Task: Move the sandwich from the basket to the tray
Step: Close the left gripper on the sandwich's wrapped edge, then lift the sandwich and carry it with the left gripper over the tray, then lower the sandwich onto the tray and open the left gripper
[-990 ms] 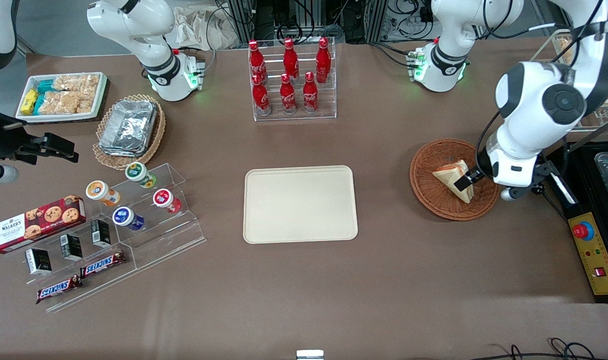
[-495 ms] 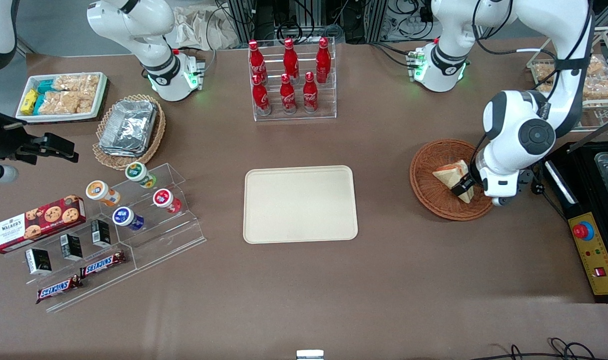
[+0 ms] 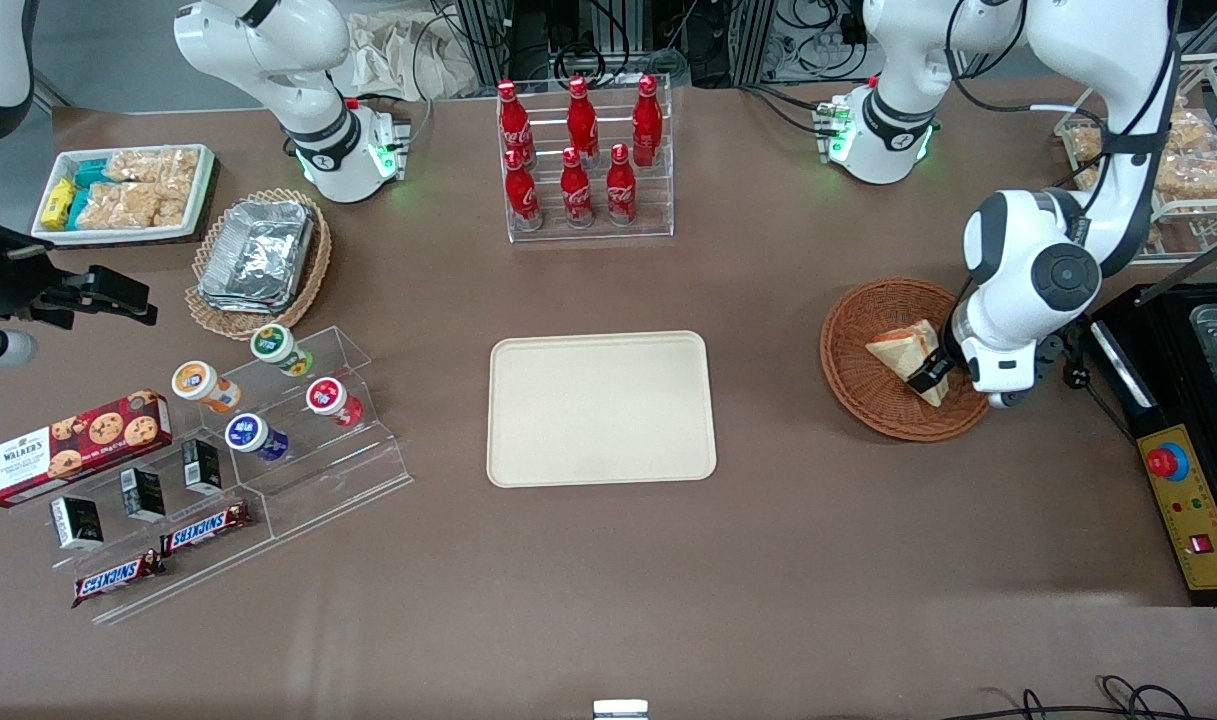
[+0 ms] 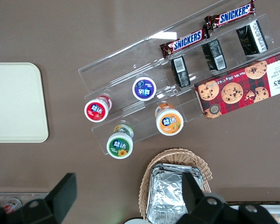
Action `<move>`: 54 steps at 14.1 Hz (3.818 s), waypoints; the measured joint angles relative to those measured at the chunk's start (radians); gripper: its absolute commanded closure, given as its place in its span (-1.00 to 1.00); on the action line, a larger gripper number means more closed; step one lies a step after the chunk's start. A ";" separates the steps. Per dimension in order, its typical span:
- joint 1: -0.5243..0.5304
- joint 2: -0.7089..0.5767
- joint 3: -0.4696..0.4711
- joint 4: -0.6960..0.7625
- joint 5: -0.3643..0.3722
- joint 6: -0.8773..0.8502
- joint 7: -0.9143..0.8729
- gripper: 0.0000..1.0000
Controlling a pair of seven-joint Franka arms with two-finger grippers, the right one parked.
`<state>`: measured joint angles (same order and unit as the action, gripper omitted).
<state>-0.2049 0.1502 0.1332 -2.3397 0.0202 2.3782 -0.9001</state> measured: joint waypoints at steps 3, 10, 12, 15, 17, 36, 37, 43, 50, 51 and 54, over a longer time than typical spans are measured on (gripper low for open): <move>0.000 0.009 -0.001 -0.015 0.000 0.010 -0.006 -0.97; -0.014 0.010 -0.011 -0.063 0.000 0.053 -0.008 1.00; -0.022 0.010 -0.012 -0.063 0.000 0.054 -0.021 1.00; -0.022 -0.013 -0.012 -0.053 0.003 0.040 -0.012 1.00; -0.021 -0.062 -0.009 -0.010 0.006 -0.069 0.049 1.00; -0.092 -0.004 -0.318 0.788 -0.046 -0.880 0.586 1.00; -0.111 0.035 -0.328 0.784 -0.046 -0.840 0.548 1.00; -0.231 0.262 -0.334 0.743 -0.013 -0.542 0.370 1.00; -0.281 0.448 -0.333 0.742 0.011 -0.314 0.300 1.00; -0.293 0.469 -0.333 0.742 0.038 -0.284 0.270 1.00; -0.307 0.516 -0.333 0.742 0.089 -0.246 0.222 1.00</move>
<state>-0.5123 0.6665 -0.1997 -1.5979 0.1094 2.1325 -0.6781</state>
